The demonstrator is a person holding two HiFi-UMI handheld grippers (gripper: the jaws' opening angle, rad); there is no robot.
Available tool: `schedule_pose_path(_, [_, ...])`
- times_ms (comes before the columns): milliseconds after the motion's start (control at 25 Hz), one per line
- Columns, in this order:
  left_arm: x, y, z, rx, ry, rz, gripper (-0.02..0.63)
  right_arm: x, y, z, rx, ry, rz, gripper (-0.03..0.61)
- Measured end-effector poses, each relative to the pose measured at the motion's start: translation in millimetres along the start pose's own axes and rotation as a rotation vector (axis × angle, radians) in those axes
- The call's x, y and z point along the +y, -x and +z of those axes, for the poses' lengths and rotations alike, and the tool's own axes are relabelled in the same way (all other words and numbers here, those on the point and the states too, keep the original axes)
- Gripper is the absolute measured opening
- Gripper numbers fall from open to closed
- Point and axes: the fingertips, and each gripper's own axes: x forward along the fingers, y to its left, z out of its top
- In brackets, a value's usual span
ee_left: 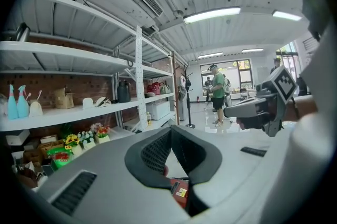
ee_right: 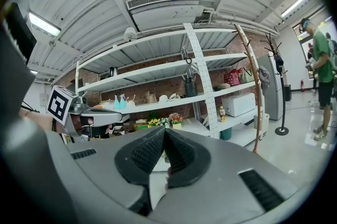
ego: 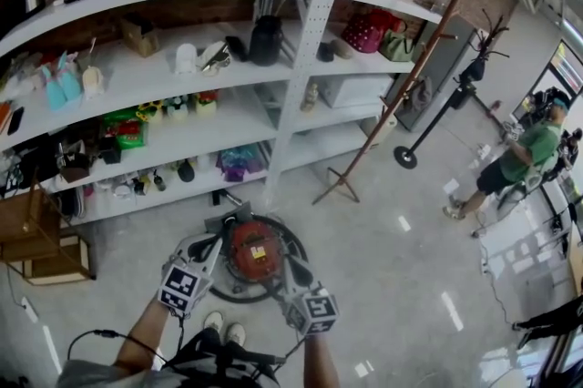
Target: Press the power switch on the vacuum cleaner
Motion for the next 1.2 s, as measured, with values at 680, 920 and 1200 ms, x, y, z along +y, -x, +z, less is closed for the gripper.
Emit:
schedule_pose_path(680, [17, -30, -42, 0.043, -0.025, -0.089, 0.006, 3, -34, -45, 0.071, -0.051, -0.051, 0.011])
schedule_pose_path(920, [18, -36, -59, 0.066, -0.024, -0.101, 0.006, 0, -43, -63, 0.087, -0.056, -0.042, 0.011])
schedule_pose_path(1200, [23, -49, -85, 0.103, -0.044, -0.115, 0.006, -12, -53, -91, 0.124, -0.076, -0.053, 0.011])
